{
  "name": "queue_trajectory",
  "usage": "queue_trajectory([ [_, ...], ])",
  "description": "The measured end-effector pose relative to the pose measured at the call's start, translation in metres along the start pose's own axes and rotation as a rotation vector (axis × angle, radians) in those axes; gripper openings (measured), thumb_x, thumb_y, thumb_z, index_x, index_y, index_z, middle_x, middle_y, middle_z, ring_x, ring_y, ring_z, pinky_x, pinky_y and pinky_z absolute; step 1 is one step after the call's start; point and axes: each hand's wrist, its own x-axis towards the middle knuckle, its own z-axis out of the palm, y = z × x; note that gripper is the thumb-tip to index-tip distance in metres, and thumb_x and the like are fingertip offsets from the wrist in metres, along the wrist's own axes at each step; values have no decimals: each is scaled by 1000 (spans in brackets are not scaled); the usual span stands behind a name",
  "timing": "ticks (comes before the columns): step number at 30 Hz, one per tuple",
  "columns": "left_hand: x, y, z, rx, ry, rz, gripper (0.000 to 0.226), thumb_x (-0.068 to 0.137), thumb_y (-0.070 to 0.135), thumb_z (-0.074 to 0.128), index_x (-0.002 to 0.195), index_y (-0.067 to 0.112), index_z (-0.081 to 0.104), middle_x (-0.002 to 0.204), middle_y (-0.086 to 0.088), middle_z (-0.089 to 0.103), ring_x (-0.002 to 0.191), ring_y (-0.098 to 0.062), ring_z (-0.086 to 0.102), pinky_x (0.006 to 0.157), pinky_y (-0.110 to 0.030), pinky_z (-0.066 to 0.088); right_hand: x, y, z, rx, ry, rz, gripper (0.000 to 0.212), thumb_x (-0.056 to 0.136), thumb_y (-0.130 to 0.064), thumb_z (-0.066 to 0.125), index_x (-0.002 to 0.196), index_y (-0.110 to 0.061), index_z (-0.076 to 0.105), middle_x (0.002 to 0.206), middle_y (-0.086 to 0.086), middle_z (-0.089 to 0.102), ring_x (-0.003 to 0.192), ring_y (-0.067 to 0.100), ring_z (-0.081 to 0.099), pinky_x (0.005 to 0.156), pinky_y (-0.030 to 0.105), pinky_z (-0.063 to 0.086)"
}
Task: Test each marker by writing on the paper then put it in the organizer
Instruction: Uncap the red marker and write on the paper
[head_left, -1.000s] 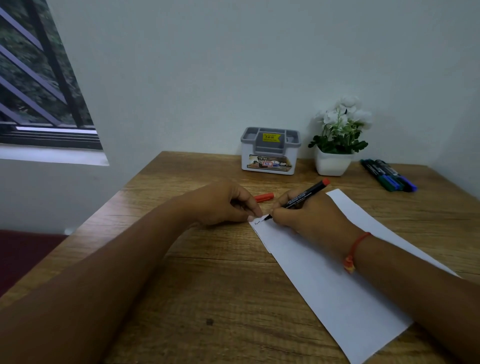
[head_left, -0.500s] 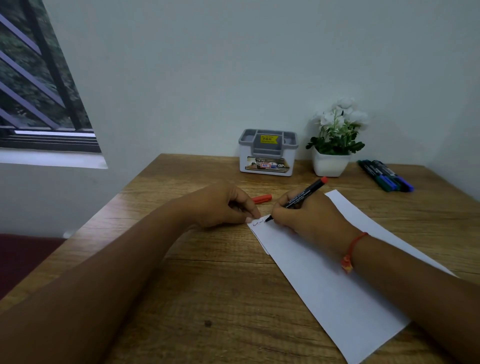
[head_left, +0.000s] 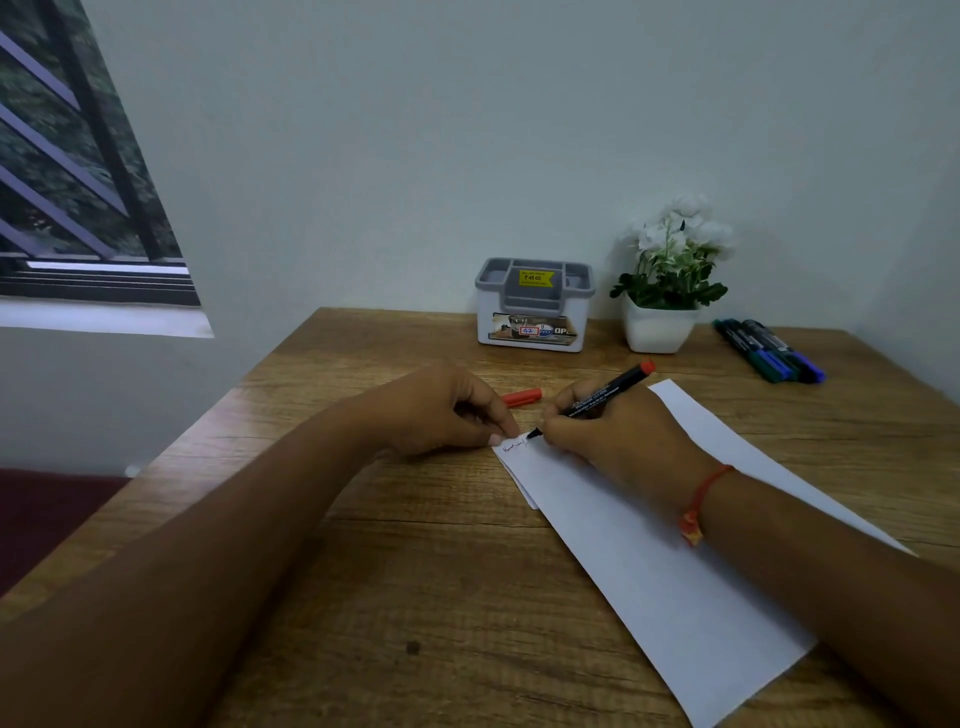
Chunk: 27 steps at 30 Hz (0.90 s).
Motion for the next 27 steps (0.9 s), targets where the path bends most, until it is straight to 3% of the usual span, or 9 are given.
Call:
queue_trajectory([
  [5, 0, 0, 0, 0, -6, -2, 22, 87, 21, 68, 102, 36, 73, 96, 19, 69, 87, 4, 58, 73, -13, 41, 1, -1, -1, -4, -23, 33, 9, 80, -23, 71, 78, -16, 76, 68, -6, 72, 63, -1, 61, 59, 18, 43],
  [15, -1, 2, 0, -2, -5, -2, 21, 87, 22, 68, 101, 36, 73, 96, 17, 70, 90, -4, 59, 77, -19, 46, 2, 3, 1, 8, 16, 7, 4, 79, -25, 74, 78, -22, 77, 71, -6, 74, 63, 3, 65, 60, 22, 51],
  [27, -1, 2, 0, 5, -1, 0, 20, 87, 22, 68, 101, 36, 73, 94, 20, 69, 85, 6, 57, 70, -12, 40, -1, 0, -1, 0, 5, 33, 6, 80, -23, 71, 80, -18, 75, 73, 1, 75, 58, 0, 62, 55, 16, 45],
])
